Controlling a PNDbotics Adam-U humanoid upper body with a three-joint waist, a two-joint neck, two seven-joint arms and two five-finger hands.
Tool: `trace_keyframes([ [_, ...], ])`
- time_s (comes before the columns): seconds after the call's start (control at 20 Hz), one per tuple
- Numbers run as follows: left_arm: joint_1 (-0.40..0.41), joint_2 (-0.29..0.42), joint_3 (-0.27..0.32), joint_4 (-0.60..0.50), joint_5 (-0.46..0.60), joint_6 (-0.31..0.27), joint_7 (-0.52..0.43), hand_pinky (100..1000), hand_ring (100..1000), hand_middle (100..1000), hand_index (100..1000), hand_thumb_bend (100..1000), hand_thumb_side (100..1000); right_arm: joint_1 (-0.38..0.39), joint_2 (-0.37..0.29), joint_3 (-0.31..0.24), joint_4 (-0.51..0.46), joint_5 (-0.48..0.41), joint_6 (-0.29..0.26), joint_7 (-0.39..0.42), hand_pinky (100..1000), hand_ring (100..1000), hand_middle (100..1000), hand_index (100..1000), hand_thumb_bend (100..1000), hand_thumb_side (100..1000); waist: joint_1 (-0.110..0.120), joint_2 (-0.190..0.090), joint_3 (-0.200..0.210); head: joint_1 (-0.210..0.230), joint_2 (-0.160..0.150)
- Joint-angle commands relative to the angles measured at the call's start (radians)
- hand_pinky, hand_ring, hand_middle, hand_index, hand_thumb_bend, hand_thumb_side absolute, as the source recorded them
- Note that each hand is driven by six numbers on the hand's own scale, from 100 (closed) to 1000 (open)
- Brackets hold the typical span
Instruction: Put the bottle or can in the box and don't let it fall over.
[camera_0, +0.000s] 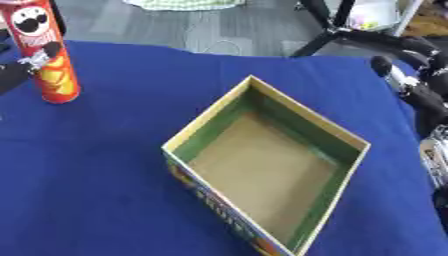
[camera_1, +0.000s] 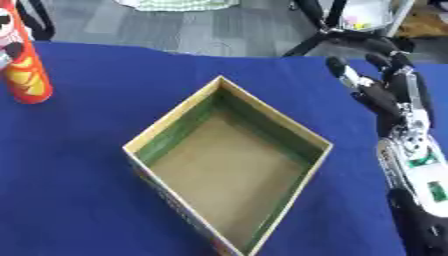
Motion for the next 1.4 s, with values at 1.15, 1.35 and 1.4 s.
trace_keyframes([
  [1.15, -0.038, 0.033, 0.013, -0.004, -0.098, 0.033, 0.047, 865, 1000, 995, 925, 908, 606, -0.02, -0.007, 0.001, -0.026, -0.017, -0.002, 0.009, 740, 943, 1000, 779, 757, 294, 0.011, -0.003, -0.013, 0.021, -0.023],
  [1.35, -0.042, 0.031, 0.016, -0.002, -0.11, 0.049, 0.073, 877, 1000, 993, 921, 932, 621, -0.02, -0.007, 0.0, -0.024, -0.021, -0.003, 0.008, 740, 942, 1000, 779, 755, 292, 0.012, 0.0, -0.014, 0.024, -0.025],
  [1.4, -0.044, 0.031, 0.016, -0.002, -0.11, 0.052, 0.078, 879, 1000, 995, 923, 931, 621, -0.019, -0.007, 0.0, -0.024, -0.022, -0.003, 0.008, 740, 942, 1000, 779, 755, 292, 0.012, 0.0, -0.014, 0.024, -0.026],
])
